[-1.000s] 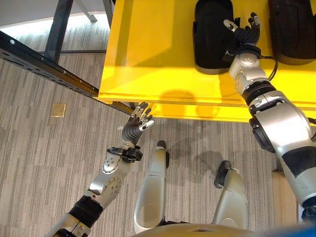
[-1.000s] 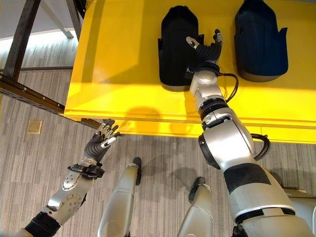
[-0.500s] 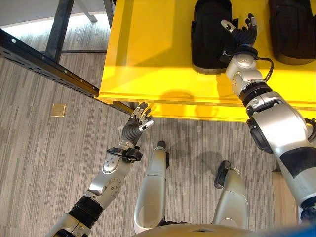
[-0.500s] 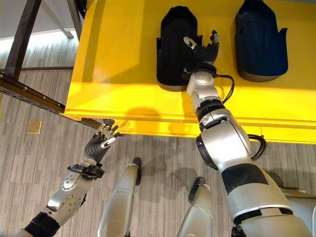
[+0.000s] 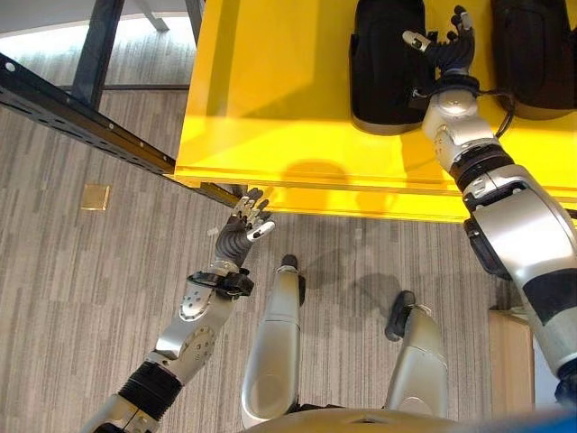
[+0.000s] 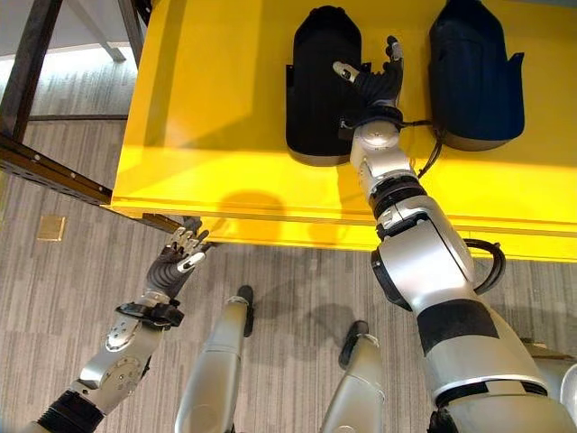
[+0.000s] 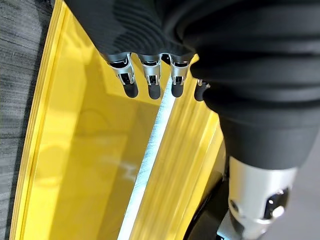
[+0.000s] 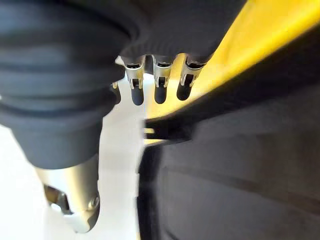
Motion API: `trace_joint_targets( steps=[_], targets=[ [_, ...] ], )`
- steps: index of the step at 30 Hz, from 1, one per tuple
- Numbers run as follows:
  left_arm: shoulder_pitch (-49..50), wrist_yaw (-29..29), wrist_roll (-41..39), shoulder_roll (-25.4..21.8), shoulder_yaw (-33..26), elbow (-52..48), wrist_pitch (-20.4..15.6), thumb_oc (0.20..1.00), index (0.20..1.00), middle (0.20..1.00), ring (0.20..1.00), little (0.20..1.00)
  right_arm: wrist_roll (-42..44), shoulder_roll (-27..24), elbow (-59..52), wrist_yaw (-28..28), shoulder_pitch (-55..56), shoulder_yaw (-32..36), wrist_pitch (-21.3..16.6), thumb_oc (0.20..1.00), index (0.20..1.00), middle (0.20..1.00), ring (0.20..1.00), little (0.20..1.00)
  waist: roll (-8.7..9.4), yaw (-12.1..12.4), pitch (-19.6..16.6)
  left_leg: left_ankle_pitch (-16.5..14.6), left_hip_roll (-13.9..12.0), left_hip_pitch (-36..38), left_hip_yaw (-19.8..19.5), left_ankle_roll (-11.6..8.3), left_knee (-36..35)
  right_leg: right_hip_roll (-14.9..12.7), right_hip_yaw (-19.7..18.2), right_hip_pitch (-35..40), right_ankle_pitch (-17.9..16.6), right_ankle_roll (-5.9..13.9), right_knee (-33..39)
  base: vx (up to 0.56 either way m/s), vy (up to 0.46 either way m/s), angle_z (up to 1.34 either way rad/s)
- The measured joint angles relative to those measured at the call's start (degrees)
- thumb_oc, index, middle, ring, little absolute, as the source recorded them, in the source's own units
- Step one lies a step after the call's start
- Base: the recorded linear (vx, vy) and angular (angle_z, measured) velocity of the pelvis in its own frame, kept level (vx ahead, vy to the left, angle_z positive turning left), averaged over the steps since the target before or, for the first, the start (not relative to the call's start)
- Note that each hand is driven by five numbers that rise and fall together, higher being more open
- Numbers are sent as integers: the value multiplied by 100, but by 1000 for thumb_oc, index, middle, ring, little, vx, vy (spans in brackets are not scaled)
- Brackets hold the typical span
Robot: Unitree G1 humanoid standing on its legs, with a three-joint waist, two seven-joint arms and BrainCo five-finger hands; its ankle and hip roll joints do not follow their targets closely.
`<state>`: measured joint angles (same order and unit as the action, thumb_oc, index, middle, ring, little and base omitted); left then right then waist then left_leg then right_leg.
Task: Move parts from the plastic box to the shelf.
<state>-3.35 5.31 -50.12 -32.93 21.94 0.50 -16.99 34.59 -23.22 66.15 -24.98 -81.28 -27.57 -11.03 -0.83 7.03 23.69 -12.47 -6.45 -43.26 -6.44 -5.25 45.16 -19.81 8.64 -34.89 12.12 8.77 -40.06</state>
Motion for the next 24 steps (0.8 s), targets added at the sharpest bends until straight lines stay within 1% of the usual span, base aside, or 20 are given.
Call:
trace_joint_targets(
  steps=[1,2,4,5,7,8,9,10,12,14,15,16,17,19,20,21,22,23,24],
  targets=[
    [18,-1,0,-30,-11,-80,-1,1000,1000,1000,1000,1000,5,-121,-435,-10,62,3,-3,1000,1000,1000,1000,1000,58,-27,33,-4,-23,-2,36,6,17,24,-9,-6,-32,-33,32,-7,-14,-11],
    [19,-6,0,-40,-10,-100,-1,1000,1000,1000,1000,1000,2,-166,-600,-6,73,-3,-11,1000,1000,1000,1000,1000,76,-31,43,-4,-27,-2,47,6,17,39,-14,-8,-42,-45,49,-7,-13,-18],
    [25,-22,-9,-52,-19,-115,-9,1000,1000,1000,1000,1000,-4,-386,-1116,-9,73,5,-152,1000,1000,1000,1000,1000,102,-43,57,-16,-61,-7,55,26,6,95,-49,-30,-74,-54,85,0,-17,-12],
    [28,-28,-10,-52,-19,-117,-9,1000,1000,1000,1000,1000,-4,-403,-1137,-9,73,8,-186,1000,1000,1000,1000,1000,103,-58,58,-16,-61,-8,60,26,4,101,-67,-43,-74,-54,79,8,-23,-5],
    [77,-41,-19,-54,-106,-124,-9,1000,1000,1000,1000,1000,10,-488,-1969,5,248,25,-264,1000,1000,1000,1000,1000,125,-124,78,-6,-67,-2,100,8,6,100,-115,-68,-76,-52,59,5,-28,-5],
    [60,-39,-47,-55,-116,-123,-7,1000,1000,1000,1000,1000,16,-485,-2213,11,332,64,-420,1000,1000,1000,1000,1000,143,-129,105,-8,-74,25,117,11,-1,102,-142,-66,-79,-49,51,4,-23,-4],
    [61,-40,-46,-54,-116,-123,-7,1000,1000,1000,1000,1000,16,-488,-2345,11,400,96,-441,1000,1000,1000,1000,1000,145,-129,107,-8,-77,25,117,11,-3,105,-141,-65,-79,-49,51,0,0,0],
    [52,-42,-46,-54,-130,-125,-7,1000,1000,1000,1000,1000,15,-492,-2921,23,735,280,-504,1000,1000,1000,1000,1000,148,-133,109,-9,-87,26,116,12,-2,111,-142,-62,-78,-50,51,0,0,0],
    [57,-42,-46,-51,-165,-124,-7,1000,1000,1000,1000,1000,7,-528,-3487,49,1109,323,-570,1000,1000,1000,1000,1000,152,-147,111,-11,-93,28,120,15,6,111,-142,-61,-79,-51,47,-36,4,0],
    [79,-42,-44,19,-215,-124,-5,1000,1000,1000,1000,1000,-91,-718,-4328,82,1732,460,-621,1000,1000,1000,1000,1000,157,-134,114,-10,-88,37,123,17,10,110,-142,-42,-85,-56,49,-34,6,0],
    [89,-39,-43,57,-249,-130,-4,1000,1000,1000,1000,1000,-243,-796,-4614,95,2005,514,-646,1000,1000,1000,1000,1000,177,-146,128,-79,-118,73,115,61,1,105,-143,-25,-70,-63,39,0,0,0],
    [115,-41,-37,100,-277,-144,-2,1000,1000,1000,1000,1000,-375,-937,-4951,117,2386,547,-647,1000,1000,1000,1000,1000,182,-154,132,-84,-125,105,149,57,27,104,-155,4,-44,-102,14,-65,14,-7],
    [190,-42,-34,140,-319,-136,-3,1000,1000,1000,1000,1000,-500,-938,-5341,134,2878,788,-699,1000,1000,1000,1000,1000,193,-143,128,-78,-116,137,145,41,41,132,-167,32,-44,-99,25,22,-11,-7],
    [256,-32,13,206,-466,-144,-1,1000,1000,1000,1000,1000,-896,-953,-5869,87,3676,1194,-698,1000,1000,1000,1000,1000,233,-274,158,-102,-136,135,148,74,9,137,-164,25,-37,-108,40,10,-6,-3],
    [278,-25,13,260,-550,-147,-2,1000,1000,1000,1000,1000,-1104,-975,-6071,41,3964,1327,-687,1000,1000,1000,1000,1000,231,-275,162,-102,-135,129,151,74,11,143,-164,26,-37,-108,41,30,9,-4],
    [375,-11,19,295,-614,-126,2,1000,1000,1000,1000,1000,-1330,-1028,-6192,-2,4170,1411,-657,1000,1000,1000,1000,1000,250,-415,176,-105,-153,137,150,71,18,157,-172,24,-38,-109,53,48,12,-2],
    [412,-14,35,334,-643,-159,7,1000,1000,1000,1000,1000,-1614,-1128,-6611,3,4538,1599,-637,1000,1000,1000,1000,1000,246,-380,178,-107,-147,132,147,70,20,152,-168,25,-28,-106,35,37,11,0],
    [461,-13,68,397,-726,-207,7,1000,1000,1000,1000,1000,-2045,-1220,-7190,-2,5156,1842,-610,1000,1000,1000,1000,1000,259,-405,184,-109,-159,133,138,70,8,154,-169,28,-18,-120,41,45,19,5],
    [608,-13,245,455,-936,-267,8,1000,1000,1000,1000,1000,-2835,-1422,-7855,22,6062,2019,-527,1000,1000,1000,1000,1000,258,-434,185,-121,-150,133,141,74,20,150,-163,45,-8,-128,38,38,22,-2]
  ],
)
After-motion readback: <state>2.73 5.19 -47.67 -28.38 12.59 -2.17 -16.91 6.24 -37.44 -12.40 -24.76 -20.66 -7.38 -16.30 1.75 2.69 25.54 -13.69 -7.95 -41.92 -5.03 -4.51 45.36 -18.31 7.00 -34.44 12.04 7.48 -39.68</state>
